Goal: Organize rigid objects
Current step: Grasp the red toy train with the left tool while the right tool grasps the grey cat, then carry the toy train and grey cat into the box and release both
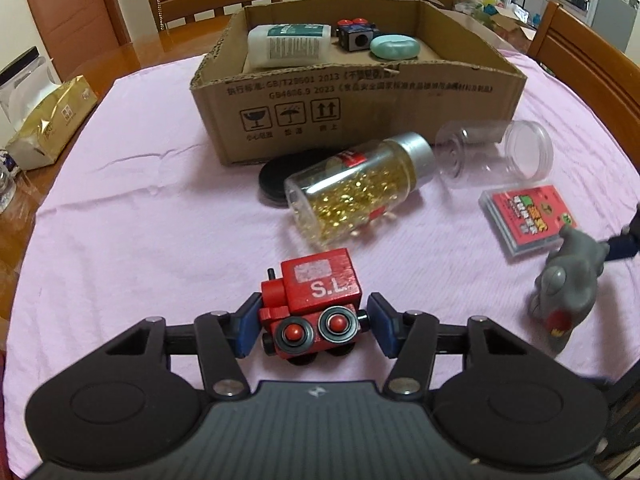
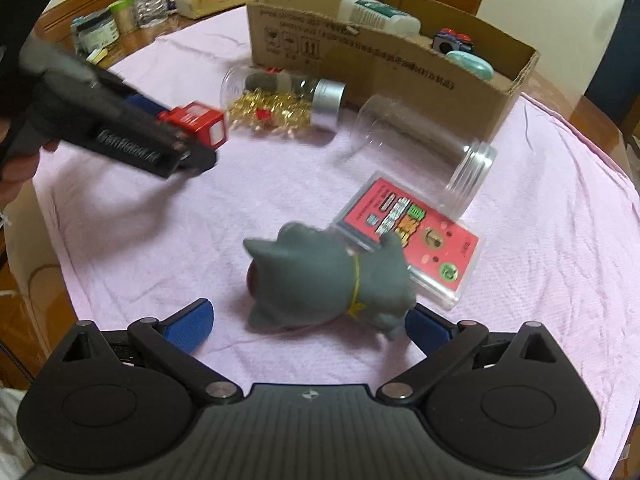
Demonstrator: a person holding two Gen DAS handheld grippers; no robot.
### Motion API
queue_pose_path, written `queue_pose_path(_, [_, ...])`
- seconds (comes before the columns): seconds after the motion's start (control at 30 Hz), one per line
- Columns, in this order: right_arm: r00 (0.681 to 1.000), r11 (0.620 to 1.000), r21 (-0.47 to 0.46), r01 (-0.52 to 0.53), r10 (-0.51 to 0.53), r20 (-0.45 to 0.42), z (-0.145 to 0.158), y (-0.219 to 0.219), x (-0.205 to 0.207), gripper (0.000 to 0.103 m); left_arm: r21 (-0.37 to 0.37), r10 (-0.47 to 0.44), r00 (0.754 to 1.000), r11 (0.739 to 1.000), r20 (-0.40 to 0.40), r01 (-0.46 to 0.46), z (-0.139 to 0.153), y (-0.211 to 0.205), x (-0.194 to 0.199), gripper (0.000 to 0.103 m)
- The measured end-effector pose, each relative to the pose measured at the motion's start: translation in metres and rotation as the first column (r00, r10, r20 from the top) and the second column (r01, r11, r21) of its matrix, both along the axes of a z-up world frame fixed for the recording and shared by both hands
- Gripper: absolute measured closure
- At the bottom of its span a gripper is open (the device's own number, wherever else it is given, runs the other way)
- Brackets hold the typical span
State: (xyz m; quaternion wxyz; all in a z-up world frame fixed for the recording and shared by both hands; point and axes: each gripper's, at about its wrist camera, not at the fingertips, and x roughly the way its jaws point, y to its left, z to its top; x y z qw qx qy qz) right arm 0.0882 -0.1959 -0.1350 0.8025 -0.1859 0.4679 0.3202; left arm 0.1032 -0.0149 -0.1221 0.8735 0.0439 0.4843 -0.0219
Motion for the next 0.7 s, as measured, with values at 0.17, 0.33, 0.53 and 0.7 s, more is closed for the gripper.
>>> queue_pose_path(0.17, [1.000,1.000,0.008,0.011,-0.011,0.017,0.009,0.005,0.002,0.008,0.023,0.012,1.000,1.000,0.006,-0.012,0.000,-0.003,-0.002,0.045])
queue_pose_path(0.33, [0.999,0.999,-0.010,0.041,-0.041,0.034,0.012,0.008,0.005,0.020,0.015,0.059,0.998,0.998,-0.003,-0.059,-0.001,-0.002,0.001,0.040])
queue_pose_path(0.53, [0.997,0.998,-0.006,0.070,-0.069,0.016,0.012,0.007,0.011,0.024,-0.027,0.101,0.995,0.995,-0.024,-0.101,-0.001,0.001,0.004,0.040])
queue_pose_path(0.7, [0.996,0.996,-0.003,0.087,-0.087,0.008,0.014,0.009,0.013,0.024,-0.040,0.099,0.995,0.994,-0.033,-0.100,0.000,-0.003,0.008,0.046])
